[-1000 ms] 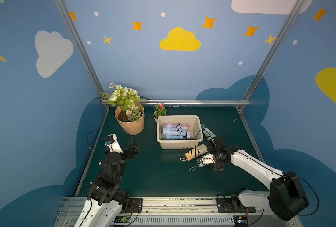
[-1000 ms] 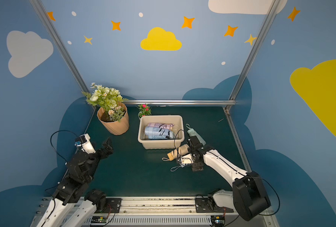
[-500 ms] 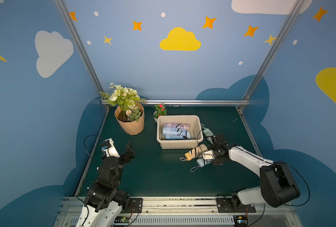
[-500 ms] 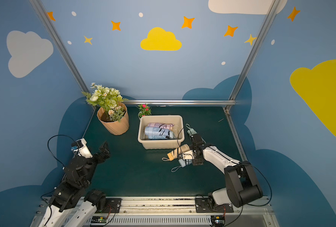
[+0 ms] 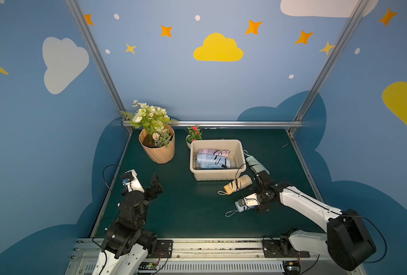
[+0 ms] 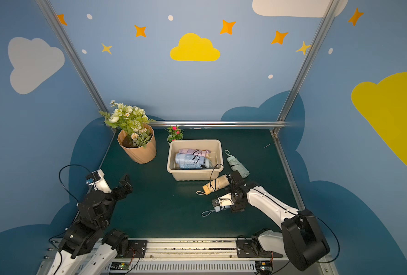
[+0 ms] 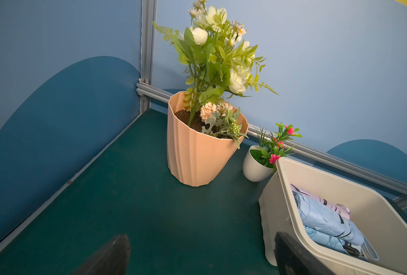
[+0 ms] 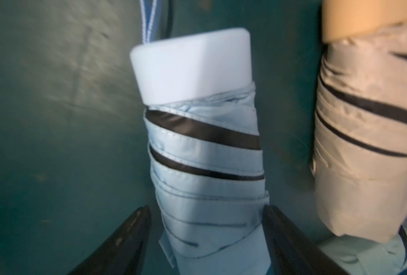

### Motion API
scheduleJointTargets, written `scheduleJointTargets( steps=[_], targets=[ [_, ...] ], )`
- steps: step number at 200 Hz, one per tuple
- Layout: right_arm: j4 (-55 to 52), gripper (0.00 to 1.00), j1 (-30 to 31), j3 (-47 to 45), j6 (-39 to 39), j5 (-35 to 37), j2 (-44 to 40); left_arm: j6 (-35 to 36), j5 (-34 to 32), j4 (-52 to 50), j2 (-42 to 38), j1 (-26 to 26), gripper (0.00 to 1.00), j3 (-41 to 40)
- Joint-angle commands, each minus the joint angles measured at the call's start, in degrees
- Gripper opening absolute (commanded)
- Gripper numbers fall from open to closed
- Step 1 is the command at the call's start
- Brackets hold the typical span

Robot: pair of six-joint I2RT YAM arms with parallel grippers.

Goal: Put the umbrella into the storage box
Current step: Pick up the umbrella from the center of the board.

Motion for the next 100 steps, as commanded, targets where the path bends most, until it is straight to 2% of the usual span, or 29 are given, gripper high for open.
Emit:
scheduleJointTargets(
  steps=[1, 30, 90, 100],
  targets=[
    [-7.1, 0.87, 1.9, 0.0, 5.4, -3.0, -2.3, 0.7, 0.0, -0.5, 1.3, 0.2, 1.00, 0.6],
    [-6.5, 0.98, 1.8, 0.8, 7.5, -3.1, -3.8, 0.1, 1.8, 0.6, 2.9, 0.3, 1.00, 0.7],
    [1.2, 0.98, 2.0, 0.8, 7.7, -4.3, 0.5, -2.8, 4.7, -0.2, 2.1, 0.2, 1.00, 0.5],
    [1.9, 0.98, 1.8, 3.0, 7.9, -4.7, 1.4, -2.9, 4.5, -0.5, 1.2, 0.2, 1.00, 0.2]
  ],
)
